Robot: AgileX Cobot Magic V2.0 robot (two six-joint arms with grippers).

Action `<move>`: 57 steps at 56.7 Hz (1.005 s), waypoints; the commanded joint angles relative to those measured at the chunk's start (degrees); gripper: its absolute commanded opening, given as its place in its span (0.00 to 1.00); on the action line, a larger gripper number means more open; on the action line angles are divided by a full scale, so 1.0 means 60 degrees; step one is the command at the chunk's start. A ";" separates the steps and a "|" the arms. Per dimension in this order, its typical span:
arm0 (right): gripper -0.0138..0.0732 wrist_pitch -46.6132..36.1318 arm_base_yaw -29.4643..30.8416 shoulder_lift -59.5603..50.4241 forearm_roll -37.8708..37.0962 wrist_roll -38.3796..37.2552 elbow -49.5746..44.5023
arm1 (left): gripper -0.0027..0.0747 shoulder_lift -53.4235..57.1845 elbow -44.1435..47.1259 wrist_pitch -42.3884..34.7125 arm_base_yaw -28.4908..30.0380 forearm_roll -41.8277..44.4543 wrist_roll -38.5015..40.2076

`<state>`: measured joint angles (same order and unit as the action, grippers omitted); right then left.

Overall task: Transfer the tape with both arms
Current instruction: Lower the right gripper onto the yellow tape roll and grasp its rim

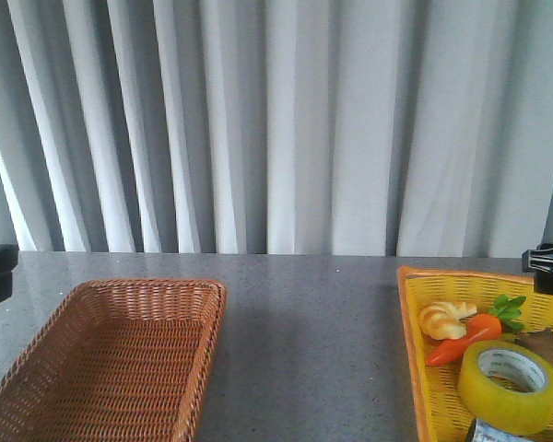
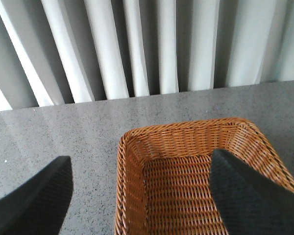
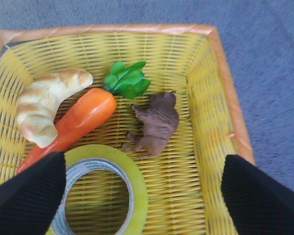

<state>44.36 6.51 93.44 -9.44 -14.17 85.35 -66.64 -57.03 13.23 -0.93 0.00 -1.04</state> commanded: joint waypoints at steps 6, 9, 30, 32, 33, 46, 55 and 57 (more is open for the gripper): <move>0.80 0.0384 0.0639 0.0832 0.1443 0.1511 0.0958 | 0.71 -0.0155 -0.0320 -0.0024 -0.0068 -0.0147 0.0074; 0.80 0.0560 0.0648 0.1106 0.1373 0.1777 0.0958 | 0.71 -0.0267 -0.0320 0.0012 -0.0068 -0.0147 0.0074; 0.80 0.0771 0.0380 0.2015 0.1472 0.2362 0.0958 | 0.71 -0.0663 -0.0320 0.0076 -0.0068 -0.0147 0.0074; 0.80 0.0771 0.0371 0.2048 0.1445 0.2362 0.0958 | 0.71 -0.0663 -0.0320 0.0043 -0.0068 -0.0147 0.0074; 0.80 0.0771 0.0371 0.2092 0.1437 0.2362 0.0958 | 0.71 -0.0663 -0.0320 0.0038 -0.0068 -0.0147 0.0074; 0.73 0.0834 0.0371 0.2422 0.1486 0.2471 0.0958 | 0.71 -0.0663 -0.0320 0.0015 -0.0068 -0.0147 0.0074; 0.54 0.0778 0.0371 0.2484 0.1574 0.2471 0.0958 | 0.71 -0.0663 -0.0320 0.0061 -0.0068 -0.0140 0.0074; 0.49 0.0754 0.0371 0.2484 0.1574 0.2471 0.0958 | 0.71 -0.0663 -0.0320 0.0095 -0.0068 -0.0140 0.0074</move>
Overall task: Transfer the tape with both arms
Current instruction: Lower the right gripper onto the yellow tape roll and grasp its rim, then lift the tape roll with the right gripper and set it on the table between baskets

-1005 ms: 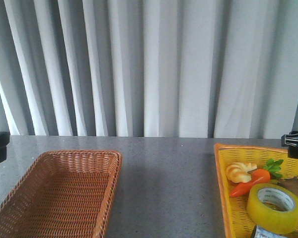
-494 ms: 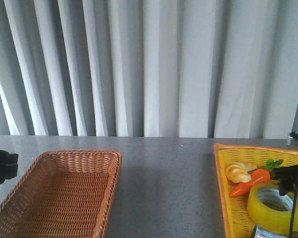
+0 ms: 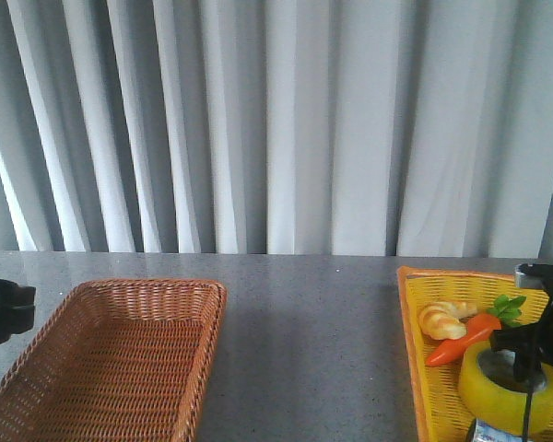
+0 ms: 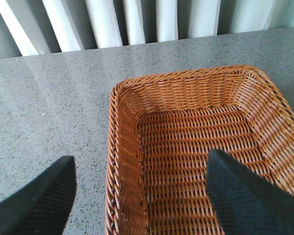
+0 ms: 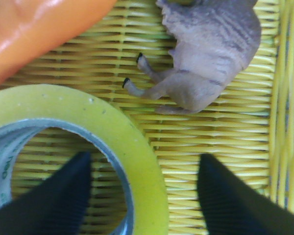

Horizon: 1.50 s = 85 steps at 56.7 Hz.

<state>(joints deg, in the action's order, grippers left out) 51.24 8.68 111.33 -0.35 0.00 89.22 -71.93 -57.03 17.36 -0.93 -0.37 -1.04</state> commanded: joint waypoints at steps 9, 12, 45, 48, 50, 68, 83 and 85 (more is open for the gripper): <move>0.21 -0.0397 0.0018 -0.0498 0.0058 0.0161 0.0345 | 0.71 0.0219 -0.0320 -0.0492 -0.0068 -0.0079 0.0074; 0.15 -0.0369 0.0018 -0.0498 0.0058 0.0226 0.0345 | 0.71 0.0219 -0.0320 -0.0461 -0.0068 -0.0079 0.0074; 0.15 0.1241 -0.2008 -0.0748 -0.0235 0.1058 0.4356 | 0.71 0.0219 -0.0320 -0.0403 -0.0068 -0.0070 0.0045; 0.15 0.1025 -0.2580 -0.0739 -0.0221 0.1125 0.4436 | 0.71 0.0219 -0.0320 -0.0382 -0.0068 -0.0070 0.0045; 0.16 0.0845 -0.2972 -0.0730 -0.0221 0.1125 0.4428 | 0.71 0.0219 -0.0320 -0.0373 -0.0068 -0.0070 0.0045; 0.16 0.0899 -0.4412 0.0460 0.0415 0.1060 0.4427 | 0.71 0.0219 -0.0320 -0.0277 -0.0068 -0.0070 0.0045; 0.22 0.1127 -0.4992 0.1414 -0.0169 0.1076 0.4427 | 0.71 0.0219 -0.0320 -0.0202 -0.0068 -0.0070 0.0045; 0.23 0.1126 -0.5060 0.1487 -0.0193 0.1076 0.4427 | 0.71 0.0219 -0.0320 -0.0202 -0.0068 -0.0070 0.0045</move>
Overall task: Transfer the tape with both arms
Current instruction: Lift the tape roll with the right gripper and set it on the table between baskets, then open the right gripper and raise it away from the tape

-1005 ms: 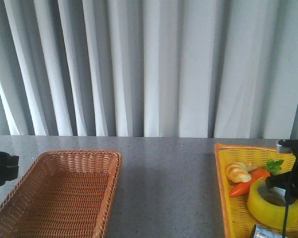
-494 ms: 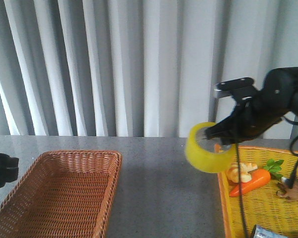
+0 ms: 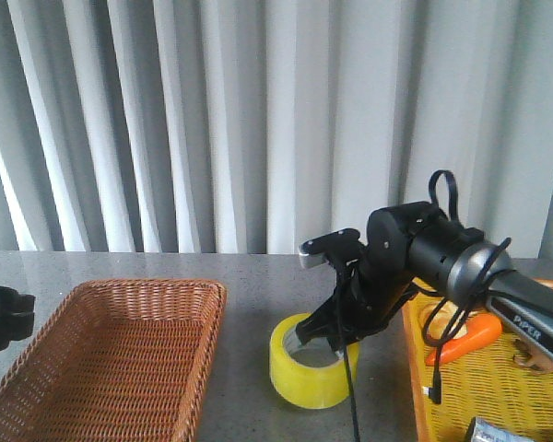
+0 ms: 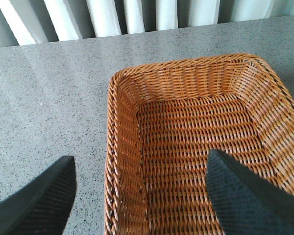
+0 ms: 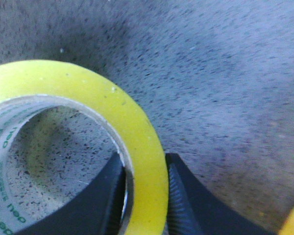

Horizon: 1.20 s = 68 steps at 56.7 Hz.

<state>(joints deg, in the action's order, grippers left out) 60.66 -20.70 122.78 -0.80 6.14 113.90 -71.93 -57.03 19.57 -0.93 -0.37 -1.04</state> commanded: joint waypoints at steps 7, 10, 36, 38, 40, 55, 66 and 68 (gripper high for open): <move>0.32 -0.0382 -0.0297 -0.0151 -0.0084 0.0052 0.0315 | 0.71 0.0219 -0.0320 -0.0571 -0.0068 -0.0062 0.0045; 0.39 -0.0331 -0.0298 -0.0082 -0.0084 0.0052 0.0315 | 0.71 0.0219 -0.0320 -0.0571 -0.0068 -0.0062 0.0045; 0.69 -0.1143 0.0360 -0.1157 -0.0131 -0.0706 0.0315 | 0.71 0.0219 -0.0320 -0.0577 -0.0068 -0.0063 -0.0034; 0.69 -0.1229 0.0559 -0.1444 -0.0139 -0.0774 0.0315 | 0.71 0.0219 -0.0320 -0.0589 -0.0068 -0.0063 -0.0034; 0.69 -0.1285 0.0785 -0.1753 -0.0139 -0.0840 0.0315 | 0.71 0.0219 -0.0320 -0.0589 -0.0068 -0.0063 -0.0034; 0.67 -0.1363 0.2724 -0.3701 -0.0149 -0.0934 0.0315 | 0.71 0.0228 -0.0320 -0.0651 -0.0078 -0.0222 -0.0034; 0.45 -0.1156 0.4125 -0.4534 -0.0099 -0.0915 0.0283 | 0.71 0.0228 -0.0320 -0.0678 -0.0457 -0.0234 -0.0106; 0.39 -0.1120 0.4322 -0.4635 -0.0085 -0.0888 0.0232 | 0.71 0.0228 -0.0320 -0.0689 -0.0575 -0.0234 -0.0230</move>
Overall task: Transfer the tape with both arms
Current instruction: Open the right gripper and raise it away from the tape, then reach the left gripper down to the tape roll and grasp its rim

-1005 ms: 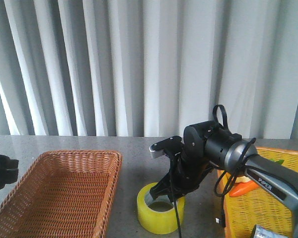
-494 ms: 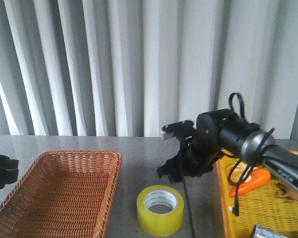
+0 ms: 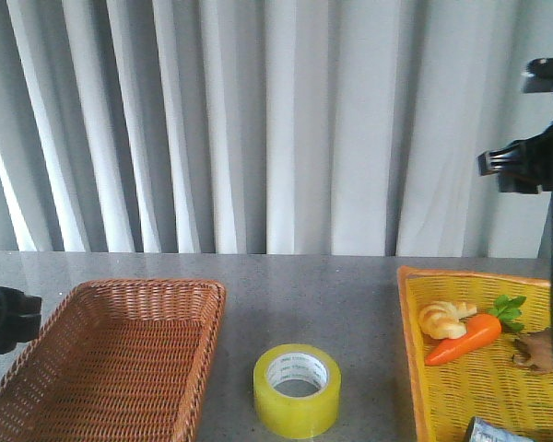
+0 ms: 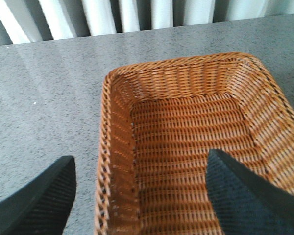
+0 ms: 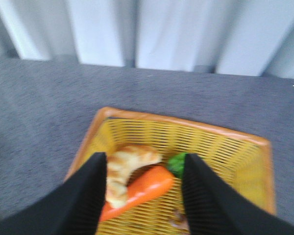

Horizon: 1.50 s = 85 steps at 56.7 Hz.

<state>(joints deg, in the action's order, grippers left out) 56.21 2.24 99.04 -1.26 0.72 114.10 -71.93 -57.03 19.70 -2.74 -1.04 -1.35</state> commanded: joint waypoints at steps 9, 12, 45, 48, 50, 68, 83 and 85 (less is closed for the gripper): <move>0.14 -0.0431 0.1166 -0.1104 0.0062 0.0058 -0.0555 | 0.71 0.0228 -0.0351 -0.0745 -0.0823 -0.0130 -0.0408; 0.15 -0.0431 0.1295 -0.1143 0.0113 0.0012 -0.0849 | 0.71 0.0228 -0.0505 -0.0615 -0.0974 -0.0139 -0.0405; 0.15 0.0621 0.1361 -0.1118 0.0146 -0.0059 -0.2214 | 0.71 -0.4733 -0.9136 0.5467 -0.3419 -0.0643 -0.0578; 0.15 0.0610 0.1361 -0.1118 0.0146 -0.0050 -0.2214 | 0.71 -0.5375 -0.9731 0.5714 -0.3590 -0.0643 -0.0578; 0.15 0.0610 0.1361 -0.1118 0.0146 -0.0040 -0.2214 | 0.71 -0.5717 -1.0001 0.5802 -0.3689 -0.0643 -0.0578; 0.15 0.0610 0.1361 -0.1118 0.0146 -0.0022 -0.2214 | 0.71 -0.7650 -1.0418 0.5552 -0.4323 -0.0634 -0.0805; 0.15 0.0610 0.1361 -0.1118 0.0146 -0.0022 -0.2214 | 0.71 -0.8419 -1.0418 0.5647 -0.4321 -0.0634 -0.0653; 0.15 0.0610 0.1361 -0.1118 0.0146 -0.0022 -0.2214 | 0.71 -0.8437 -1.0418 0.5647 -0.4321 -0.0634 -0.0613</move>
<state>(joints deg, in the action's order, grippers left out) 62.40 10.23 94.51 0.00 0.54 99.38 -125.81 -117.55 55.96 -28.52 -4.27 -5.92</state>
